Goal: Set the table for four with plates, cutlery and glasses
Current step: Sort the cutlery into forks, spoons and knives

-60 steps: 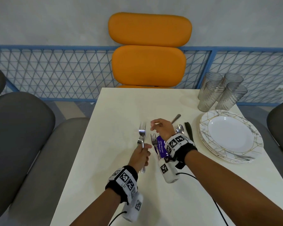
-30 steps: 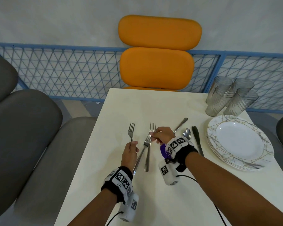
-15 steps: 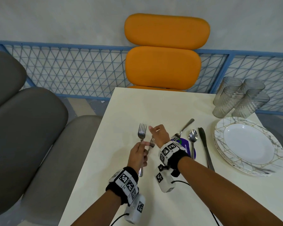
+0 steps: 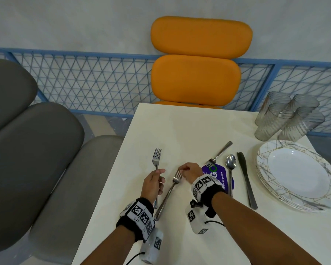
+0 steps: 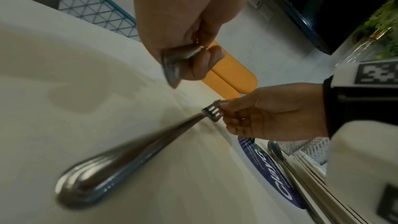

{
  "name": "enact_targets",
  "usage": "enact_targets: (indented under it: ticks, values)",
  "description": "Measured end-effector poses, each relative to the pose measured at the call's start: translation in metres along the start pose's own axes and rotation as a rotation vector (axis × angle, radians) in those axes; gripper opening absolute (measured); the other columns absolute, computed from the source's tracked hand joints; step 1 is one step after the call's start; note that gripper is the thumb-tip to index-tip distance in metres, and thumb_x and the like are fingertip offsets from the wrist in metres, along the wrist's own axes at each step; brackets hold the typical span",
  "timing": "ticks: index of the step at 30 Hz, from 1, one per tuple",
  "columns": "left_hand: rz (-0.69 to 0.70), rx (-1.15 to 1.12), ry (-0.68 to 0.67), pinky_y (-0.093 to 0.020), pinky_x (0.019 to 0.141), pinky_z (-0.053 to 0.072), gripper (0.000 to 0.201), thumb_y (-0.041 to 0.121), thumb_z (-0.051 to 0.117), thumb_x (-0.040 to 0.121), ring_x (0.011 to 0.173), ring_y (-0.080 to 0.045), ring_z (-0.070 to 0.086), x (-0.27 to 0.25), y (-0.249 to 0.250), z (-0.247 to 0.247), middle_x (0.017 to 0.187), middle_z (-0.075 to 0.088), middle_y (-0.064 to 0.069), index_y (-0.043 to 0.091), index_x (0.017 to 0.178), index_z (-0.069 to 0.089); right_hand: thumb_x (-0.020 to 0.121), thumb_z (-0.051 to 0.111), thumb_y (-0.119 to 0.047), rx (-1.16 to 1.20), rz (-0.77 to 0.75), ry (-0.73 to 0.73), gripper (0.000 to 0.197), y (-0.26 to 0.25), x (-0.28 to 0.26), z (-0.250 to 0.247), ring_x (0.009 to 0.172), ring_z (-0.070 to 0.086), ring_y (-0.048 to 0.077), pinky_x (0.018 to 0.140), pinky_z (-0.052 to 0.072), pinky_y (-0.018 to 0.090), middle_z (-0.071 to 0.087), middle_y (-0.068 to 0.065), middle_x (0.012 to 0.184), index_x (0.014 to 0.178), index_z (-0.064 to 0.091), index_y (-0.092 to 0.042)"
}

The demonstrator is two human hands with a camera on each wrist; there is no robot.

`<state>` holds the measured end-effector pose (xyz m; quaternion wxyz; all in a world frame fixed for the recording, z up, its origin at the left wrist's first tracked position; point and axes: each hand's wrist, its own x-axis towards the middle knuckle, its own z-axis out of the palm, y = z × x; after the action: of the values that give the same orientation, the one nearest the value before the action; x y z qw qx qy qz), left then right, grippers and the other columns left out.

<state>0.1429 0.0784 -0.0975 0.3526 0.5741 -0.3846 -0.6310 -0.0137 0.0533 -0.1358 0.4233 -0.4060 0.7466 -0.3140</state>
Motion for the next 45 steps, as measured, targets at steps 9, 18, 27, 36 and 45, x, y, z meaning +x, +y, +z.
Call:
enact_targets:
  ticks: [9, 18, 27, 36, 45]
  values:
    - [-0.010, 0.012, -0.046, -0.022, 0.046, 0.043, 0.027, 0.018, 0.034, 0.099, 0.051, -0.014, 0.049, -0.004, 0.003, 0.002, 0.064, 0.046, -0.004, 0.005, 0.101, 0.058, 0.085, 0.059, 0.002, 0.148, -0.301, -0.156, 0.014, -0.049, -0.020, -0.055, 0.055, 0.054, 0.009, 0.053, 0.048, 0.013, 0.063, 0.000, 0.072, 0.096, 0.067, 0.005]
    - [-0.122, 0.013, -0.217, -0.014, 0.036, 0.020, 0.036, 0.042, 0.038, 0.097, 0.034, -0.004, 0.024, -0.018, 0.016, 0.048, 0.049, 0.037, 0.008, 0.014, 0.084, 0.058, 0.088, 0.052, 0.000, 0.254, -0.275, 0.134, 0.021, -0.050, -0.013, -0.057, 0.058, 0.058, 0.010, 0.057, 0.046, 0.015, 0.057, 0.001, 0.072, 0.100, 0.061, -0.014]
    - [-0.096, -0.021, -0.097, -0.016, 0.038, 0.024, 0.033, 0.034, 0.043, 0.097, 0.035, -0.006, 0.030, 0.002, 0.015, 0.035, 0.048, 0.039, 0.005, 0.013, 0.073, 0.053, 0.090, 0.047, -0.007, -1.079, -0.263, -0.085, 0.043, -0.006, 0.023, -0.113, 0.126, 0.039, 0.025, 0.100, 0.039, 0.036, 0.047, 0.005, 0.134, 0.131, 0.045, -0.018]
    - [-0.092, -0.017, -0.074, -0.017, 0.038, 0.025, 0.031, 0.031, 0.036, 0.099, 0.037, -0.005, 0.032, 0.008, 0.009, 0.033, 0.056, 0.042, 0.003, 0.014, 0.087, 0.058, 0.087, 0.051, -0.006, -1.437, -0.517, -0.283, 0.042, -0.006, 0.005, -0.082, 0.123, 0.040, 0.027, 0.100, 0.034, 0.035, 0.044, 0.011, 0.133, 0.128, 0.040, -0.007]
    - [-0.032, -0.004, 0.031, -0.019, 0.043, 0.029, 0.029, 0.014, 0.030, 0.099, 0.050, -0.012, 0.038, 0.003, 0.004, 0.021, 0.067, 0.049, -0.001, 0.015, 0.085, 0.056, 0.089, 0.052, -0.009, -0.722, -0.727, -0.272, 0.009, -0.041, -0.025, -0.051, 0.081, 0.049, 0.022, 0.074, 0.035, 0.030, 0.056, 0.008, 0.083, 0.088, 0.056, -0.002]
